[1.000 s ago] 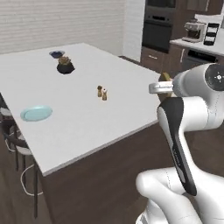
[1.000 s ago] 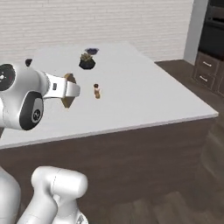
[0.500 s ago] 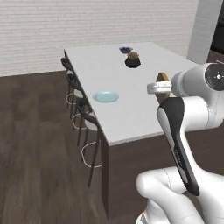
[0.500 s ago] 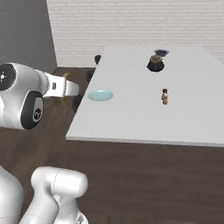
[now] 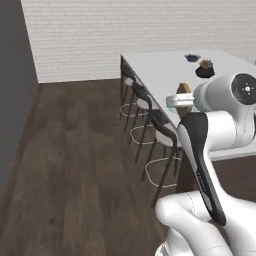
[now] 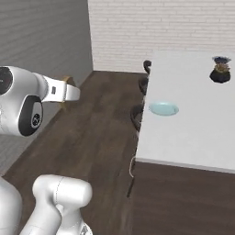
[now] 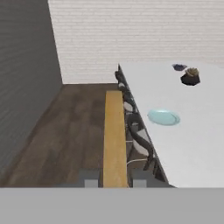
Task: Start the toaster. Once the lever pops up, take the bread to the plate on the dining counter.
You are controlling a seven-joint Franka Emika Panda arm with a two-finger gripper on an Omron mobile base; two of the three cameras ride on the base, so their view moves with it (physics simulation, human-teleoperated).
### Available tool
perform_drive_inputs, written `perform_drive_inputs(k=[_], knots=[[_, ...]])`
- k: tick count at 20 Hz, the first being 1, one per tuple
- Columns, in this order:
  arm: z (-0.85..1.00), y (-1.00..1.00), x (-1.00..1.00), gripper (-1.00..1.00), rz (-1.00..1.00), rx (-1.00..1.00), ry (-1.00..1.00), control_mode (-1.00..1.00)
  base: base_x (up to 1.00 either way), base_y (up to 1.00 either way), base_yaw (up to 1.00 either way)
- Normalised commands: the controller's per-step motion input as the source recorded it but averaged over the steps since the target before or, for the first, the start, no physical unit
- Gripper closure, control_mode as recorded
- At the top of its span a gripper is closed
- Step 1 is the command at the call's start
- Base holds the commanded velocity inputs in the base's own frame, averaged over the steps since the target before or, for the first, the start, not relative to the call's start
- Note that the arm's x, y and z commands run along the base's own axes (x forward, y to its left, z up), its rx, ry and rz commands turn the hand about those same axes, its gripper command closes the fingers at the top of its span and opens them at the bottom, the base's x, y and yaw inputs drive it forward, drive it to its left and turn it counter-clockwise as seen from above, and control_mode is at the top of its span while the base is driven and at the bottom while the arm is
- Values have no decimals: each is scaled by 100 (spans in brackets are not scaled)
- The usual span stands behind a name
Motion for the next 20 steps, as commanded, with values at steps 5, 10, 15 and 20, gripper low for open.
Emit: perform_drive_inputs(k=[5,10,15,20], knots=[[0,0,0,100,0,0,0,100,100,100,-12],[0,0,0,100,0,0,0,100,99,98,-41],[0,0,0,100,0,0,0,100,61,63,-78],[0,0,0,100,0,0,0,100,37,40,-95]])
